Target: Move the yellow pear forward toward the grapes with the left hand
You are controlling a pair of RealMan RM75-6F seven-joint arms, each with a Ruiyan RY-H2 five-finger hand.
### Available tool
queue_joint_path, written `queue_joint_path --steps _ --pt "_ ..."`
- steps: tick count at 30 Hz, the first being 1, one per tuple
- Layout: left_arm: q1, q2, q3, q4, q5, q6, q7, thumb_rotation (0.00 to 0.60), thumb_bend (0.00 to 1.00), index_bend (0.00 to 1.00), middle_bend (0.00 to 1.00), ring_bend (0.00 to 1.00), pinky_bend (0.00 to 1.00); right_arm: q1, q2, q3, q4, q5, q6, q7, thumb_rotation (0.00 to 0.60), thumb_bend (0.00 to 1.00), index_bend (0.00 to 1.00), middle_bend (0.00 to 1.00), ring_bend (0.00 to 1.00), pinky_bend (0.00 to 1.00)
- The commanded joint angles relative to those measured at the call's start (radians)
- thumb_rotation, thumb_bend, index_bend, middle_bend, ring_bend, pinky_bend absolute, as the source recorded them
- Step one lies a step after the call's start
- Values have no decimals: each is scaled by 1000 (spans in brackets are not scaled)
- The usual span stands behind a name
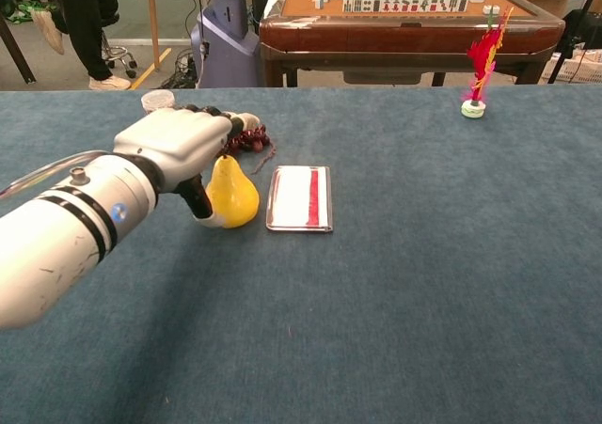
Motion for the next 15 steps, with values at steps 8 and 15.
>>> queue_joint_path --steps 8,15 --pt "-31 -23 -9 20 -43 -18 12 600 0 0 0 0 0 -3 5 2 -1 2 6 7 600 104 458 303 215 326" --pt "-50 -54 -14 71 -41 -9 10 600 0 0 0 0 0 -5 6 2 -2 0 8 10 600 104 458 304 215 326"
